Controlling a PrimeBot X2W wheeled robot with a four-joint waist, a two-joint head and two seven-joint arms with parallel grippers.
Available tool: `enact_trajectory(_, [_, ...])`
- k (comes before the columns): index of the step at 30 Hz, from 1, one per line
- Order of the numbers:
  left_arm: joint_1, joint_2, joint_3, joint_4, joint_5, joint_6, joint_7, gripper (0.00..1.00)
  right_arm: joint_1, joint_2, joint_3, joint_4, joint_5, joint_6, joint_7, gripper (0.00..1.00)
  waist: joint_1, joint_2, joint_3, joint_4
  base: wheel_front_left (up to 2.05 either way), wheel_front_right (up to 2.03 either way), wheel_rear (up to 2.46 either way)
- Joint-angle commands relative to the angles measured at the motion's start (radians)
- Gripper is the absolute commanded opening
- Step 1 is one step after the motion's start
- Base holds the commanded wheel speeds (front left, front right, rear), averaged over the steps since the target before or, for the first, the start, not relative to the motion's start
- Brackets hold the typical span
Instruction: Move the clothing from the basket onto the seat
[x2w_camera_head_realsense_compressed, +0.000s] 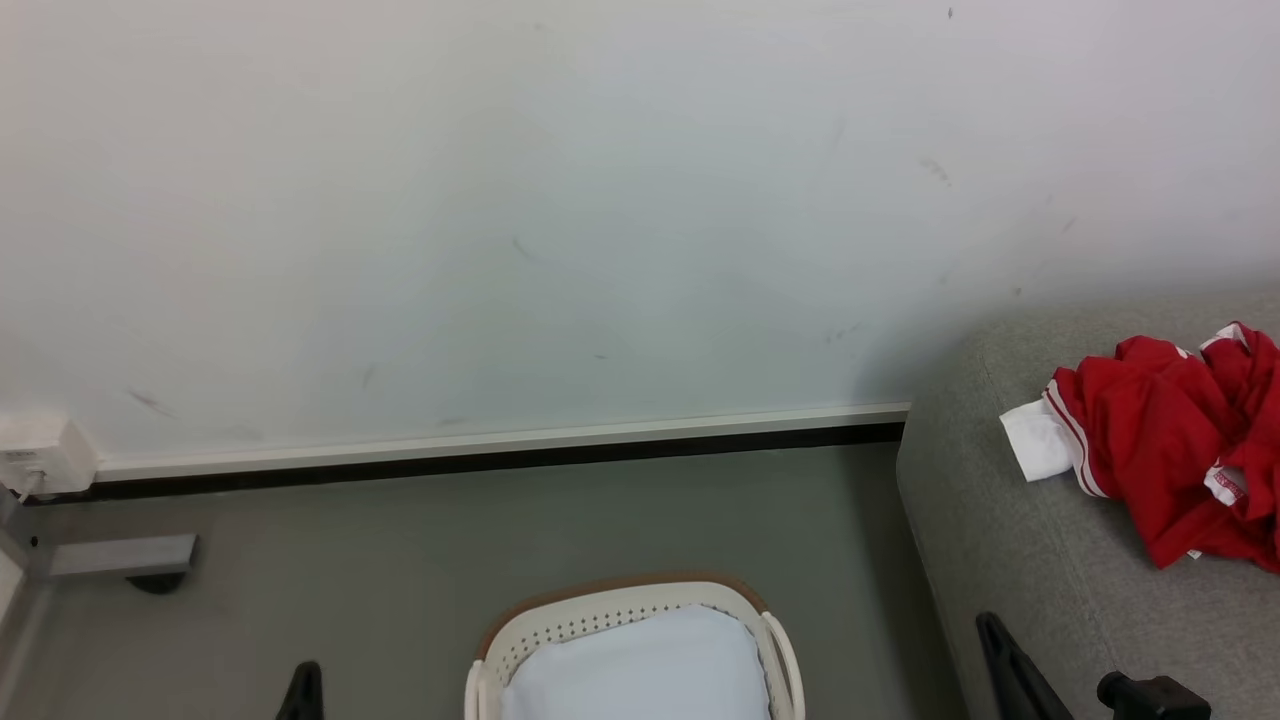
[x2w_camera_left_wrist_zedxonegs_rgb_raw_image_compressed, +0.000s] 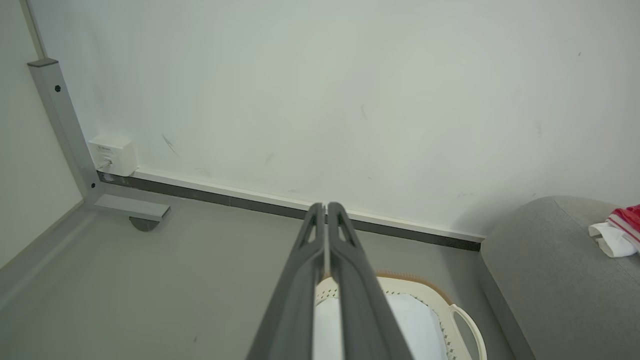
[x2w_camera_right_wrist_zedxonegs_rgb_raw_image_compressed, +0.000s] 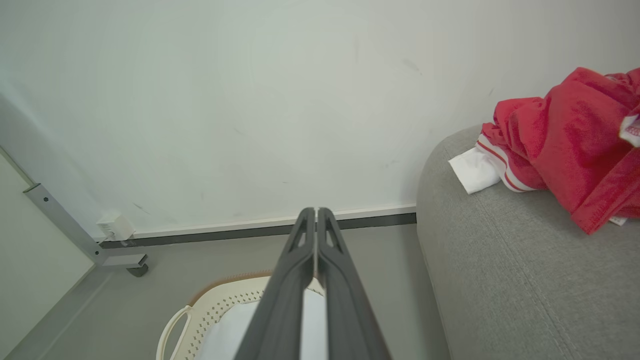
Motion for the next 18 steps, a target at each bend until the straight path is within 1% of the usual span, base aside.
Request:
enact_trajectory(1, [-0.020, 0.004, 0.011, -0.003, -0.036, -0.001, 0.014, 0.00, -0.014, -0.001, -0.012, -0.014, 0.030, 0.000, 0.007, 0.00, 0.0000, 0.0000, 0.001, 0.001, 0.00, 0.00, 0.00])
enact_trajectory(18, [-0.059, 0.007, 0.009, -0.012, -0.340, -0.009, 0.092, 0.00, -0.025, 0.015, -0.093, -0.045, 0.278, 0.000, 0.088, 0.00, 0.0000, 0.0000, 0.007, 0.011, 0.00, 0.00, 0.00])
